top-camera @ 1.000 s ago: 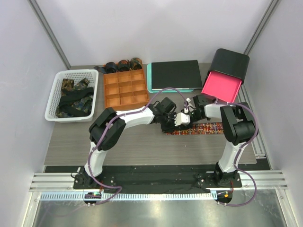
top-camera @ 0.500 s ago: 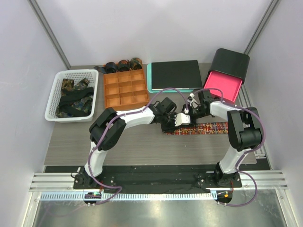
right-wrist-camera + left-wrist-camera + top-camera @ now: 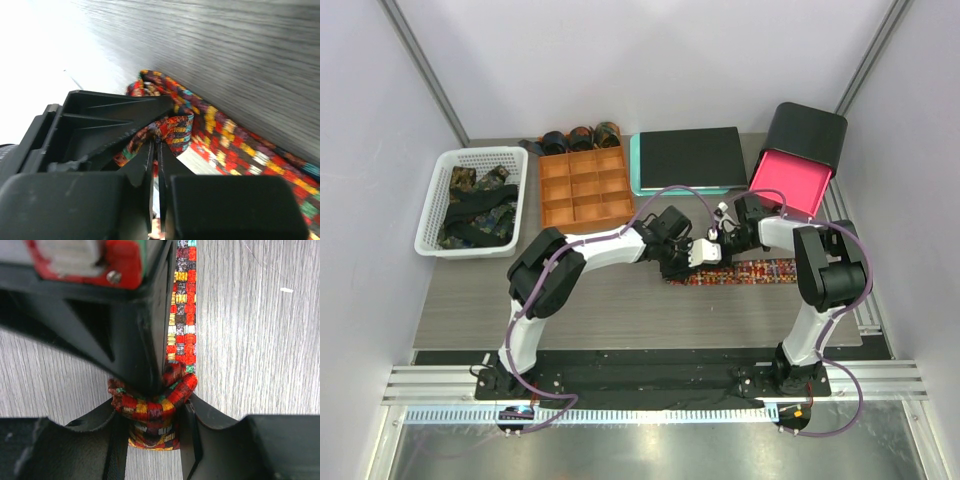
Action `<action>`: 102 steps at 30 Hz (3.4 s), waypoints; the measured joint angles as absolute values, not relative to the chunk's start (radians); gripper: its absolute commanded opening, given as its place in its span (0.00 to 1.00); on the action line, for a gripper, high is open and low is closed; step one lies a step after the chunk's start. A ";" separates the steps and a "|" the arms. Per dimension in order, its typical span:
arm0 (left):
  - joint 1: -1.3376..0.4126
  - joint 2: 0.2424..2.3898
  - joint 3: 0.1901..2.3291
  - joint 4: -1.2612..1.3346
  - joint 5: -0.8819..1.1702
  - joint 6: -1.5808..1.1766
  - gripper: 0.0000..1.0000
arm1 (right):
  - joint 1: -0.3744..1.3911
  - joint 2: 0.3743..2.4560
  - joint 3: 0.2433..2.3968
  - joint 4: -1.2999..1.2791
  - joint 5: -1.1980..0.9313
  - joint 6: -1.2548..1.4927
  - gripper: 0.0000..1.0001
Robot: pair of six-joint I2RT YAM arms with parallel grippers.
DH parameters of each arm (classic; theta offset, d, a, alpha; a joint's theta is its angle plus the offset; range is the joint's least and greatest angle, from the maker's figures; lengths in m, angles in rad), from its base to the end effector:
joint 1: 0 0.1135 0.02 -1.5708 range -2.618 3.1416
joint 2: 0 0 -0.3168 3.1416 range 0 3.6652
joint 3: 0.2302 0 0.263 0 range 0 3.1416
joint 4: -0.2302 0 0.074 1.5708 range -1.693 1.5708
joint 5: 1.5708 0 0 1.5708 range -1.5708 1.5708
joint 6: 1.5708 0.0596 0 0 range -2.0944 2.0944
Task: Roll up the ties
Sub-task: Roll the tie at the center of the board.
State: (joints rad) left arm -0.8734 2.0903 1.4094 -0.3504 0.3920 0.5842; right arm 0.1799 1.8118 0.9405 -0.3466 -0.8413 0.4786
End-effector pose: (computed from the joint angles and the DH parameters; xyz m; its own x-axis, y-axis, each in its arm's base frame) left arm 0.2910 -0.3828 0.1632 0.0006 0.7929 -0.6093 0.9999 0.0069 0.0099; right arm 0.3322 0.1056 0.1571 -0.9912 0.1317 0.0154 0.0943 0.6185 0.7801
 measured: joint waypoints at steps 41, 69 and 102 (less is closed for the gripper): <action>-0.776 1.858 1.107 -0.186 0.524 0.420 0.73 | 0.212 1.924 0.971 -0.350 -0.826 0.458 0.01; -0.772 2.033 1.302 -0.176 0.631 0.340 0.37 | 0.253 1.925 0.890 -0.139 -0.881 0.625 0.01; -0.805 2.037 1.314 -0.226 0.542 0.566 0.29 | 0.185 1.749 0.963 -0.352 -0.860 0.501 0.43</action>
